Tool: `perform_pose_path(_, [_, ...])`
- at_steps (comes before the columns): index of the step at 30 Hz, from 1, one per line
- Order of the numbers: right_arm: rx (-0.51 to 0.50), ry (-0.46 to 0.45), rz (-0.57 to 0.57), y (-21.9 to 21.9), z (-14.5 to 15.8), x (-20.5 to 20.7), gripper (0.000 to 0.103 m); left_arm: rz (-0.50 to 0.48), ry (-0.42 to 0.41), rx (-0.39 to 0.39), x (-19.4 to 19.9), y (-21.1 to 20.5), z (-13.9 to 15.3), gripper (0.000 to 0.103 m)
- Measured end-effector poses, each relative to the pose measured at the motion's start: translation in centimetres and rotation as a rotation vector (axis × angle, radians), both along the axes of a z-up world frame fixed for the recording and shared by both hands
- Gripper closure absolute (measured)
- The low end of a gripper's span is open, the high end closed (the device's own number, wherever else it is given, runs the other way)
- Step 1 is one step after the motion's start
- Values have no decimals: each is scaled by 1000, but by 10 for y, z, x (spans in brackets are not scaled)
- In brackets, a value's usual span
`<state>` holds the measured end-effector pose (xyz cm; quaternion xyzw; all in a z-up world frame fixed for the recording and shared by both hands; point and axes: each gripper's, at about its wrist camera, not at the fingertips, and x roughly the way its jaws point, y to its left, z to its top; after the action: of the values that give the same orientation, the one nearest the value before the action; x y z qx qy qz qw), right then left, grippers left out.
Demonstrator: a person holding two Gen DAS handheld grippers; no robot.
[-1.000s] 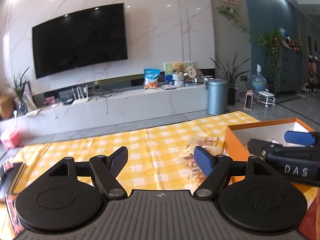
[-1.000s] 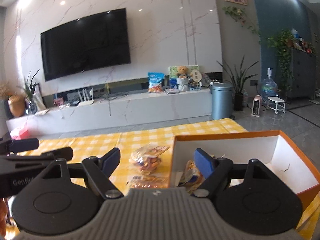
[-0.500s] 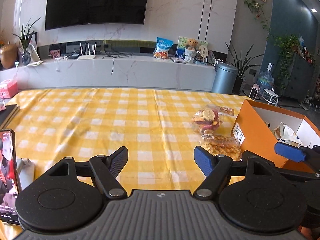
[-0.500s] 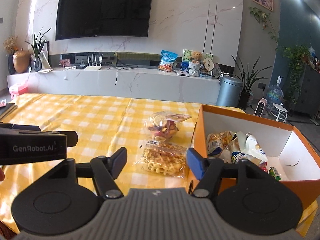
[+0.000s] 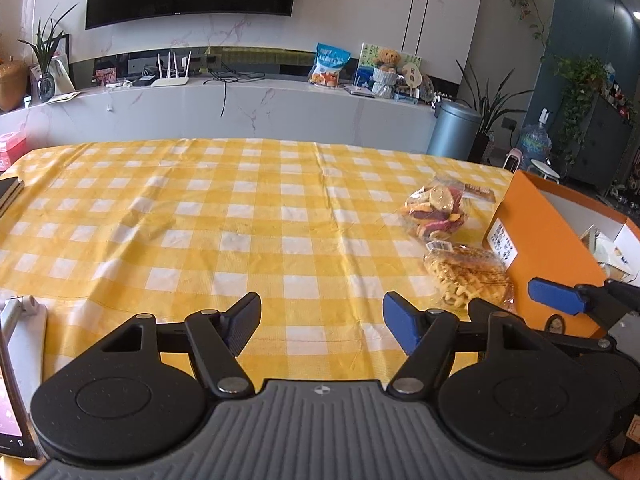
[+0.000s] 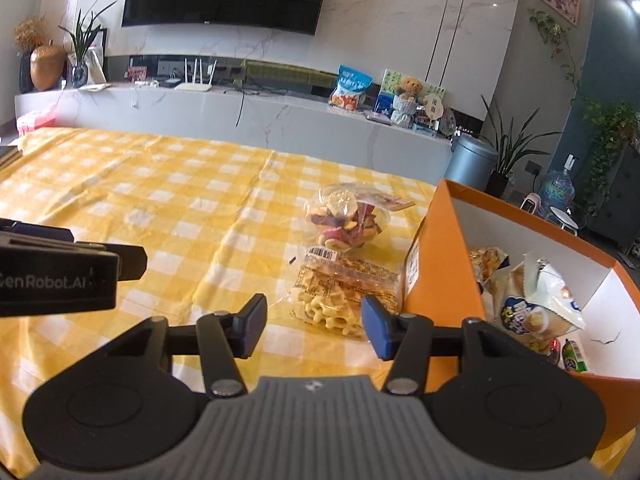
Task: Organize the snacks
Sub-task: 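Grasp the waffle pack with the right tool while the left tool grasps the dried-fruit pack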
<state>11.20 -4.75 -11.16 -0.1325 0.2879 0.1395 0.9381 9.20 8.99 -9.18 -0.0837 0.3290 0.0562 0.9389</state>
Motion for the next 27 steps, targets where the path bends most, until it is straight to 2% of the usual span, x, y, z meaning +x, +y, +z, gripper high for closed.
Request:
perform_pose_path(3, [-10, 8, 2, 7, -6, 12, 42, -5, 22, 11, 6, 1, -6, 21])
perform_pose_path(7, [-37, 5, 0, 20, -11, 30, 39, 3, 42, 19, 14, 7, -11, 21])
perform_pose_path(20, [-132, 67, -57, 40, -46, 78, 35, 13, 74, 29, 37, 9, -23, 21])
perform_pose_path(22, [-150, 53, -56, 42, -50, 78, 33, 9, 78, 35, 39, 8, -25, 21])
perform_pose_path(26, [-196, 17, -34, 47, -57, 74, 37, -2, 89, 49, 44, 5, -28, 21])
perform_pose_path(27, [-205, 11, -28, 47, -57, 72, 42, -3, 92, 50, 45, 5, -29, 21])
